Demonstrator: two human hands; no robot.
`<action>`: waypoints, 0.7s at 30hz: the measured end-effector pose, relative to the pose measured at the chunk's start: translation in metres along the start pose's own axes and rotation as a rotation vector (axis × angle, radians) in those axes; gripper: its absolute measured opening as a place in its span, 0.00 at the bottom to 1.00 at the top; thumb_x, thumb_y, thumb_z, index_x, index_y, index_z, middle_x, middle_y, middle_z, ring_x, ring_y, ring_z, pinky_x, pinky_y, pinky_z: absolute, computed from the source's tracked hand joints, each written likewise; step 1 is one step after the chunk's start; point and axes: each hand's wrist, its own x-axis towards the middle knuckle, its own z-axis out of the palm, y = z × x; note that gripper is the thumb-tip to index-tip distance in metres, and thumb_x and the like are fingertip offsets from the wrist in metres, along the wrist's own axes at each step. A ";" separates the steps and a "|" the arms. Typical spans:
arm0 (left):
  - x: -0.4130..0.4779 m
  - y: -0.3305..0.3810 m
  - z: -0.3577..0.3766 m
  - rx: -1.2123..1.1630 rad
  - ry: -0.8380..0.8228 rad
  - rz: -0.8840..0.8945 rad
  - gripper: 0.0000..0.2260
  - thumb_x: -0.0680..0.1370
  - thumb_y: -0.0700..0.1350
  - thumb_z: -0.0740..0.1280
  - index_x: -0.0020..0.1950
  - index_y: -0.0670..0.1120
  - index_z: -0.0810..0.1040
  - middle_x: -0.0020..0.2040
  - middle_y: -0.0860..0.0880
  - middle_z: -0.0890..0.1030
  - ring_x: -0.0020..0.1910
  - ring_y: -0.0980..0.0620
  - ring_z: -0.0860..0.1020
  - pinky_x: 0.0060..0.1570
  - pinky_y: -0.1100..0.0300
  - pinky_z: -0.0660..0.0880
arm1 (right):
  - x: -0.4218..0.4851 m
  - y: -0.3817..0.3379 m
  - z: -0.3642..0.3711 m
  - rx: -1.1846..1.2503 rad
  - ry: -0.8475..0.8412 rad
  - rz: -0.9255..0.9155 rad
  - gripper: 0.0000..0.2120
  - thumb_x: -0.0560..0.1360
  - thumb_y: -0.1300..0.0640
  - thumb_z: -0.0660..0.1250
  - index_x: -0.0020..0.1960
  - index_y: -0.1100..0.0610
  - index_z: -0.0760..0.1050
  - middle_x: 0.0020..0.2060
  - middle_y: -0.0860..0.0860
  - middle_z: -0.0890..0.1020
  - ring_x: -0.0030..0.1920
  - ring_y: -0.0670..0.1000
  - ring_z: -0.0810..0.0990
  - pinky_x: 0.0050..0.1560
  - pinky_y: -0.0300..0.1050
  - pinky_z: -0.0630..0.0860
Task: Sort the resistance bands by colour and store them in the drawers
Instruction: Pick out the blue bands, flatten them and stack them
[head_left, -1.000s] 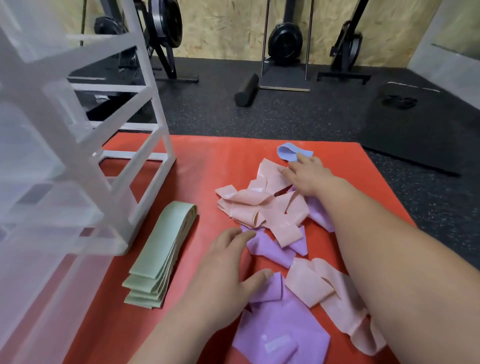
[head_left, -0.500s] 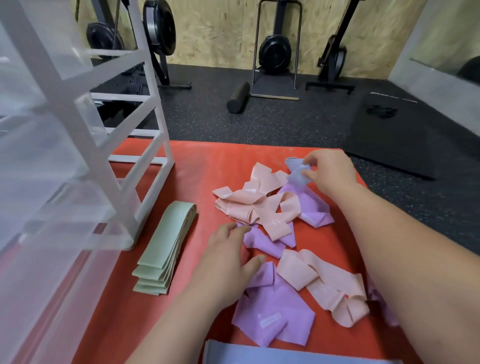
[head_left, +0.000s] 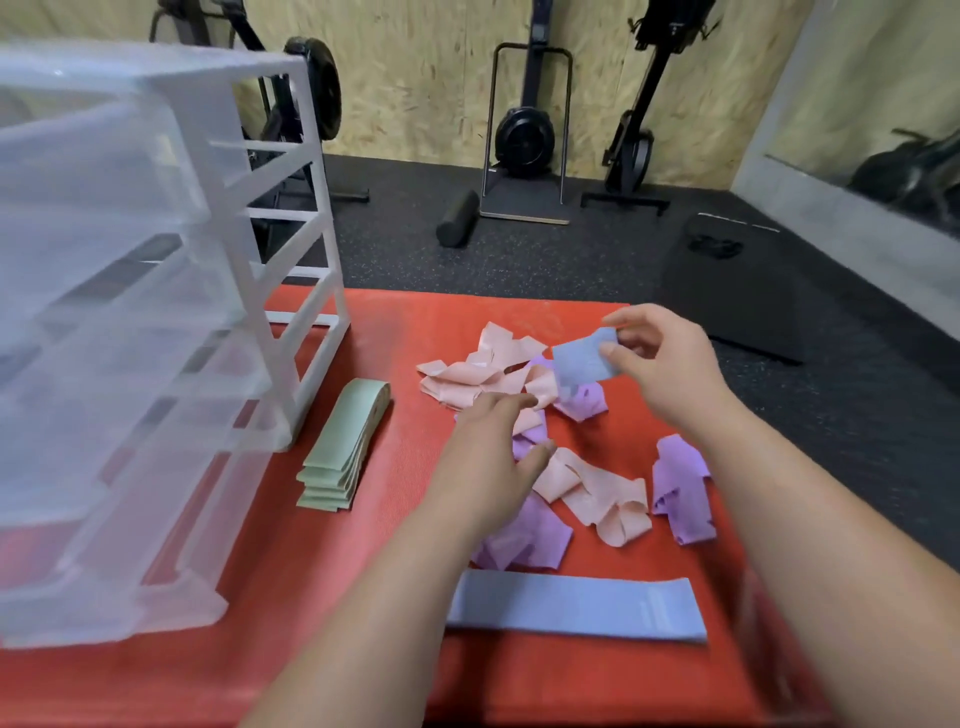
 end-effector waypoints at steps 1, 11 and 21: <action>-0.004 0.007 -0.001 -0.048 0.029 0.003 0.22 0.81 0.52 0.71 0.75 0.51 0.75 0.71 0.52 0.75 0.70 0.52 0.72 0.69 0.57 0.69 | -0.017 -0.007 -0.002 0.068 0.019 0.005 0.12 0.77 0.64 0.75 0.57 0.52 0.82 0.47 0.47 0.86 0.47 0.44 0.84 0.53 0.42 0.80; -0.048 0.027 0.008 -0.378 -0.029 -0.198 0.03 0.82 0.44 0.71 0.54 0.49 0.82 0.44 0.52 0.86 0.43 0.48 0.86 0.39 0.51 0.81 | -0.144 0.008 0.024 0.314 0.018 0.164 0.13 0.76 0.64 0.75 0.55 0.48 0.83 0.43 0.42 0.83 0.42 0.43 0.82 0.47 0.41 0.80; -0.044 0.010 -0.008 -0.313 -0.058 -0.024 0.07 0.82 0.44 0.72 0.49 0.57 0.82 0.40 0.55 0.85 0.37 0.51 0.84 0.47 0.46 0.83 | -0.138 0.031 0.019 -0.253 -0.243 -0.061 0.10 0.75 0.47 0.76 0.54 0.37 0.81 0.48 0.44 0.77 0.49 0.48 0.78 0.53 0.49 0.77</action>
